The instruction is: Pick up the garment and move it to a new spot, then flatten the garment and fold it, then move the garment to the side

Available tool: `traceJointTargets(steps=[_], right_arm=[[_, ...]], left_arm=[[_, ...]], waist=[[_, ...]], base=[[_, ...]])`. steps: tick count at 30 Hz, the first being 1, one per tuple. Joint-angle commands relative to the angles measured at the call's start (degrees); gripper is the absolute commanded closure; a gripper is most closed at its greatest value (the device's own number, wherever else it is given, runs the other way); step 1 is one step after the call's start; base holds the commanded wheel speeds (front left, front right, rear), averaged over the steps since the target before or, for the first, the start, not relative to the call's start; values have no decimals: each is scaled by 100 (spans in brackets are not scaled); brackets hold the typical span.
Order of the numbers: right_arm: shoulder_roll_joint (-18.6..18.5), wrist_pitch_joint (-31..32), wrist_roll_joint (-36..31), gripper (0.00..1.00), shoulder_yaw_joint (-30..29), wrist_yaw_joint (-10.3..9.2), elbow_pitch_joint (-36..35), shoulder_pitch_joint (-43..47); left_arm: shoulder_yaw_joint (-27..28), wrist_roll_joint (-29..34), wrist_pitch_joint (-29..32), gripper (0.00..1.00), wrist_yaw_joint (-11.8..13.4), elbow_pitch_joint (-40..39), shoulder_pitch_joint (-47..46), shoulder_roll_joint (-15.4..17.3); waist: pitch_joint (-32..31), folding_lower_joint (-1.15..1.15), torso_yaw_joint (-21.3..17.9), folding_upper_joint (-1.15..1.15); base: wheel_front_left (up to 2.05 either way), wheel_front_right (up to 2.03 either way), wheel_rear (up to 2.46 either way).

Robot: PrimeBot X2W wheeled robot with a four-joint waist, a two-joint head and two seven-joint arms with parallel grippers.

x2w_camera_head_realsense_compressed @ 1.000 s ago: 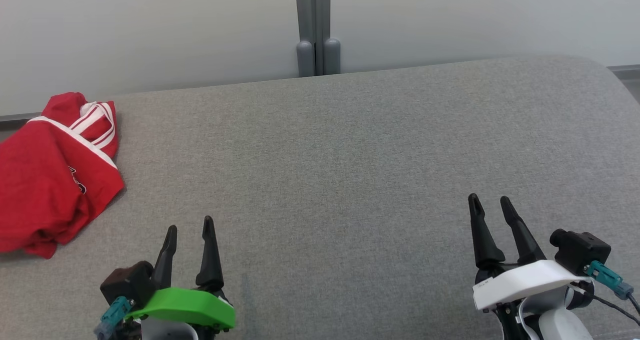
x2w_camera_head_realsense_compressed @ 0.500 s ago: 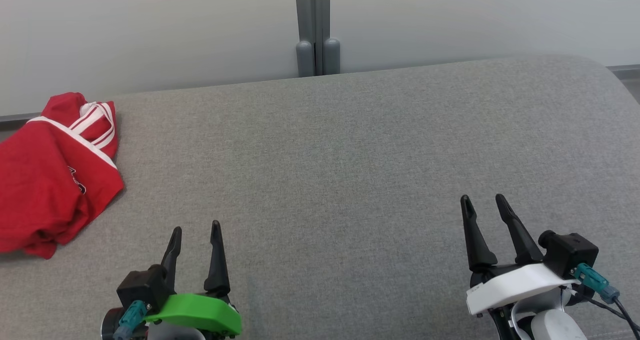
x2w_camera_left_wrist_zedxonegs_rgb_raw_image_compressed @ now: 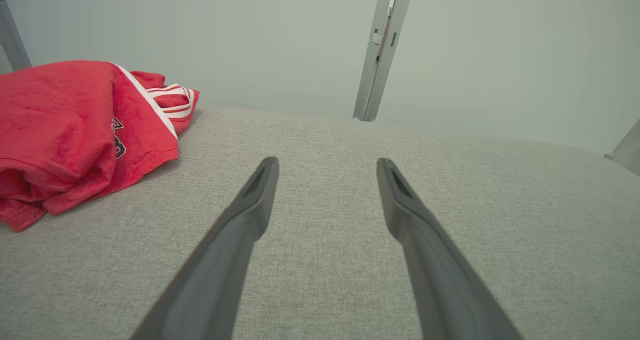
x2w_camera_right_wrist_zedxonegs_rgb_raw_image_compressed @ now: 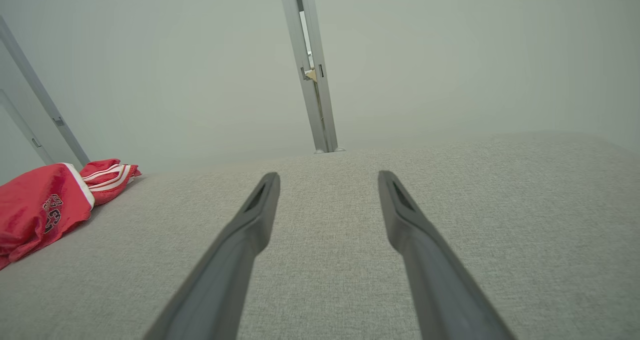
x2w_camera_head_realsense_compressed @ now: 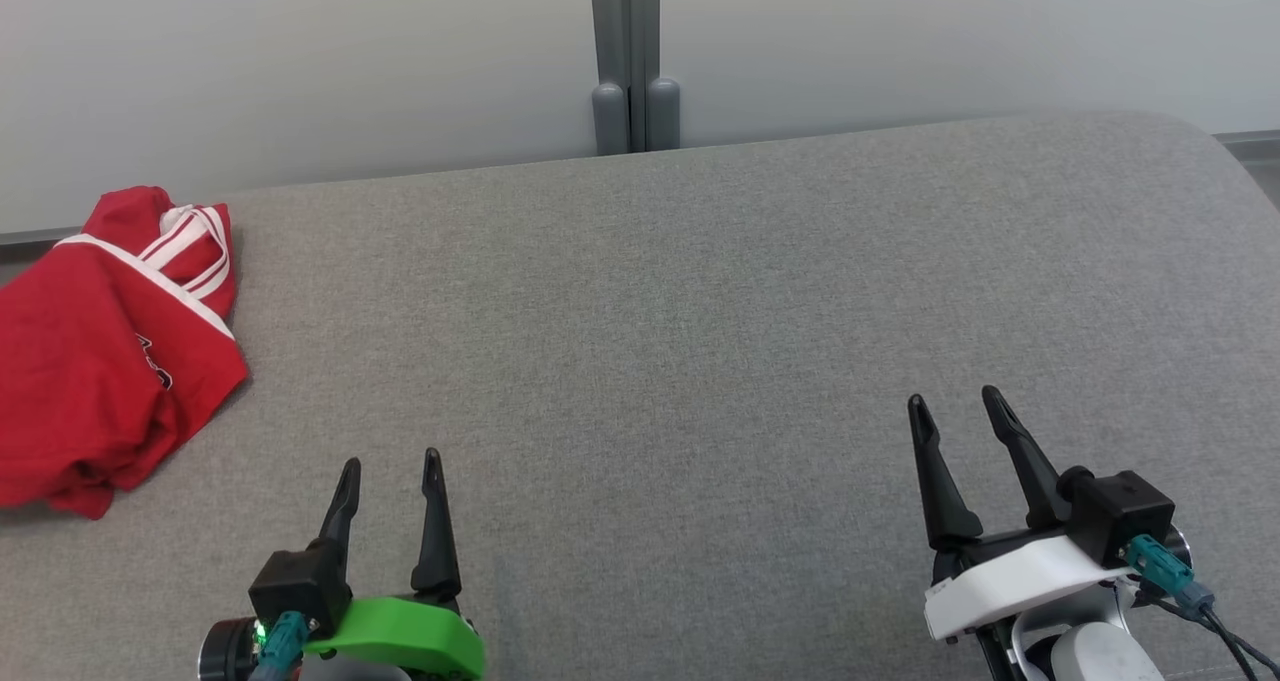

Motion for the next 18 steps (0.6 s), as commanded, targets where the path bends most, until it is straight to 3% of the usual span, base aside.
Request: traceJointTargets(steps=[1, 18], right_arm=[[-24, -58, -142, 0, 19, 1, -46, 63], [-26, -155, -489, 0, 5, 0, 31, 79]], left_arm=[[-12, 130, -52, 0, 39, 8, 73, 38], [-28, 344, -146, 0, 54, 104, 135, 41]], waist=[[0, 0, 0, 0], [-2, 0, -2, 0]], base=[[0, 0, 0], [0, 0, 0]])
